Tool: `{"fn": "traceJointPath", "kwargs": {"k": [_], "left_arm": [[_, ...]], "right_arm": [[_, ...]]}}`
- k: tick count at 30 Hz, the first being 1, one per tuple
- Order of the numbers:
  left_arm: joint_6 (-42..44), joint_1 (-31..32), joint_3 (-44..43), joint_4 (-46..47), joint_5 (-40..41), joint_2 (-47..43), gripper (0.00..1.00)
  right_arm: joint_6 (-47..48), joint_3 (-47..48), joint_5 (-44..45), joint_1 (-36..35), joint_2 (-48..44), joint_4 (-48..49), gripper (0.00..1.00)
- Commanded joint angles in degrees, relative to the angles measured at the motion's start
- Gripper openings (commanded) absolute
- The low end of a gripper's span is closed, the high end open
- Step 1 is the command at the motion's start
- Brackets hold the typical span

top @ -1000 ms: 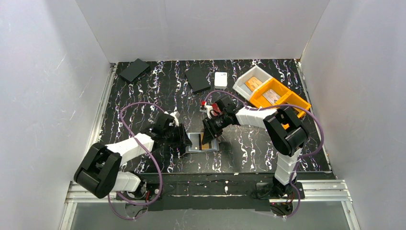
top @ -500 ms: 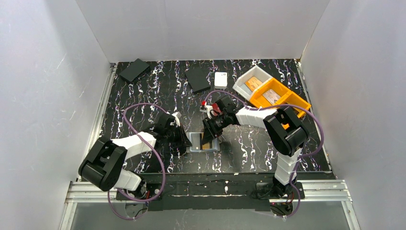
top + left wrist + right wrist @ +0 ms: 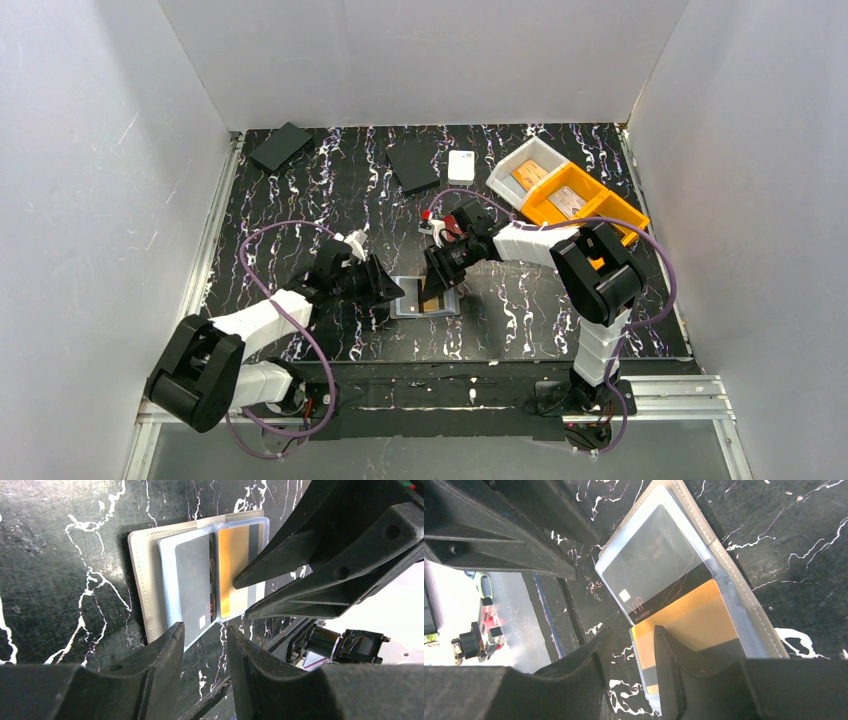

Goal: Take the credit cards out of the card holder
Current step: Remove the credit card from the card holder.

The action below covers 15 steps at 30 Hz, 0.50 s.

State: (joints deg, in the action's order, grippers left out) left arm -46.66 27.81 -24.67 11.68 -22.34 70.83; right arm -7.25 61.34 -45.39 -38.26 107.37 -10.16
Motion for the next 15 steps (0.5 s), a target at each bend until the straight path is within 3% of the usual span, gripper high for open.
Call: {"fn": "traceJointPath", "kwargs": {"k": [1, 15], "left_arm": [[-0.55, -0.43, 0.01, 0.27, -1.49, -0.67, 0.34], [0.28, -0.42, -1.46, 0.18, -1.96, 4.18, 0.35]], "right_arm": [[1.42, -1.01, 3.68, 0.77, 0.33, -0.93, 0.45], [1.23, -0.95, 3.37, 0.76, 0.97, -1.00, 0.45]]}}
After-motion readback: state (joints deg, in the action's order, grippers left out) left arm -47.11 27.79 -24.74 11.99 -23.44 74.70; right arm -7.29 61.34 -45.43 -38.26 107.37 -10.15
